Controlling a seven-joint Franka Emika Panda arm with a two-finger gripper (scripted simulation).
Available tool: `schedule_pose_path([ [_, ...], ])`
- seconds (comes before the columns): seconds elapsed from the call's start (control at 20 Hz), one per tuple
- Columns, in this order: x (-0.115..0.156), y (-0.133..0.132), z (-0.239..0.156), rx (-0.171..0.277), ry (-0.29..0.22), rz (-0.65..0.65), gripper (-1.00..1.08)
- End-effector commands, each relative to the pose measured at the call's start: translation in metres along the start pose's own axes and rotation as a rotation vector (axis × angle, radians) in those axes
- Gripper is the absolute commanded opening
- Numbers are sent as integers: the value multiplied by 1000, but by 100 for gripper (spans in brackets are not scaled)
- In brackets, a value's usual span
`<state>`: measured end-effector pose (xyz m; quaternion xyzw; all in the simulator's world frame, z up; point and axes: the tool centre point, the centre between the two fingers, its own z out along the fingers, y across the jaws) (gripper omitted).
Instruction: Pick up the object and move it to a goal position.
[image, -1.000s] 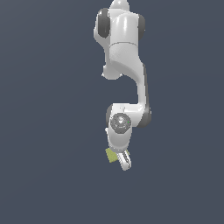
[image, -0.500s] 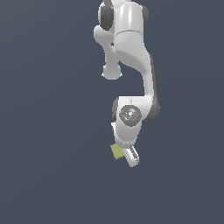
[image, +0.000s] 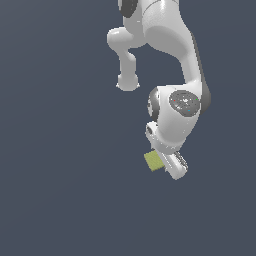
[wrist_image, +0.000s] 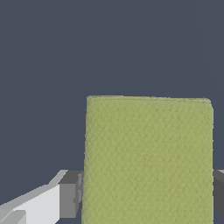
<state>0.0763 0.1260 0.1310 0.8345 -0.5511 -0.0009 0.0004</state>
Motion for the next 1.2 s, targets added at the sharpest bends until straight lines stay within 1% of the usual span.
schedule_pose_path([
  [0.0, -19, -4, -24, 1, 1, 1, -100],
  [0.4, -75, -17, -96, 1, 2, 1, -100],
  [0.6, -97, -23, -124, 1, 2, 1, -100],
  [0.85, -114, -28, -145, 2, 2, 0, -100],
  [1.15, -120, -30, -152, 2, 2, 0, -100],
])
